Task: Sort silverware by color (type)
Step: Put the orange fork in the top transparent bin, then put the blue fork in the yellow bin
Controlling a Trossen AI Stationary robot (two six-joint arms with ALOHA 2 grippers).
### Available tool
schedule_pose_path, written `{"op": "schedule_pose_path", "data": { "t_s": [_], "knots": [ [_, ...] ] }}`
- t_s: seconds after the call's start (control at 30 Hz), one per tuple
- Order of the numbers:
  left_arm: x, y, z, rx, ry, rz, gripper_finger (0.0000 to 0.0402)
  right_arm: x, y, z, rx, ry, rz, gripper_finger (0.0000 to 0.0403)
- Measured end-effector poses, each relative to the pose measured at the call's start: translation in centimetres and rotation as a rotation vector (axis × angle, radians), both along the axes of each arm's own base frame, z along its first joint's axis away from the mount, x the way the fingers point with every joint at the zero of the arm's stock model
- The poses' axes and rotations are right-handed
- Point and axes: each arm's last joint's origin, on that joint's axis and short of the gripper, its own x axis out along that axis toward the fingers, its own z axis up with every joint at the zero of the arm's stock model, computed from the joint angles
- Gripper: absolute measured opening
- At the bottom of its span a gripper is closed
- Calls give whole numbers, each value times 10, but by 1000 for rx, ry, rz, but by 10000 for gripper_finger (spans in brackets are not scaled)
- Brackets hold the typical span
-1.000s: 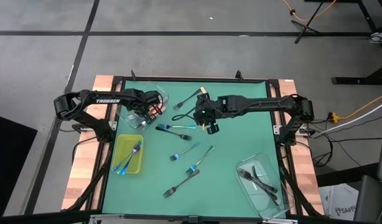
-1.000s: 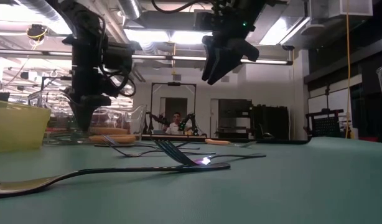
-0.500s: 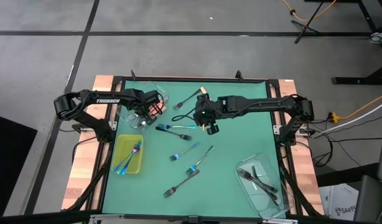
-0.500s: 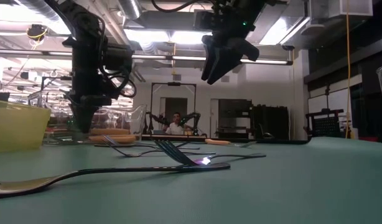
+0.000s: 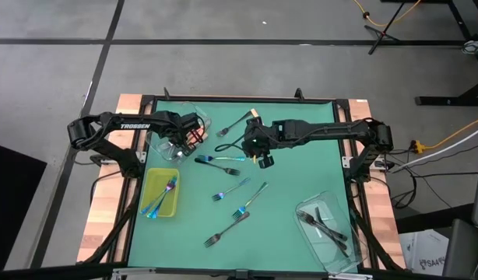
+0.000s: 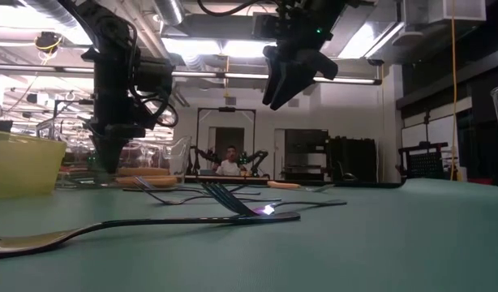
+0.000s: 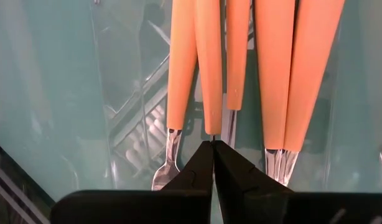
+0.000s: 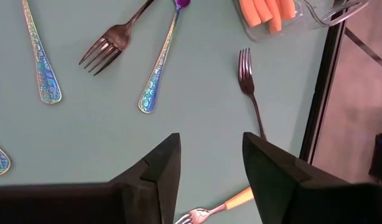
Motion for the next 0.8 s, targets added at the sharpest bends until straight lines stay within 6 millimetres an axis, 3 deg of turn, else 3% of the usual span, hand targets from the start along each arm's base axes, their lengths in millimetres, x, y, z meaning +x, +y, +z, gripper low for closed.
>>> {"op": "schedule_pose_path", "data": {
  "t_s": [0.17, 0.53, 0.8],
  "knots": [
    [0, 0, 0, 0, 0, 1, 7, 0, 0, 0, 0, 0, 0, 161],
    [0, 0, 0, 1, -2, 3, 75, 0, 0, 0, 0, 0, 0, 161],
    [1, 0, 0, 3, -6, 2, 92, 0, 0, 0, 17, -8, -27, 161]
  ]
}}
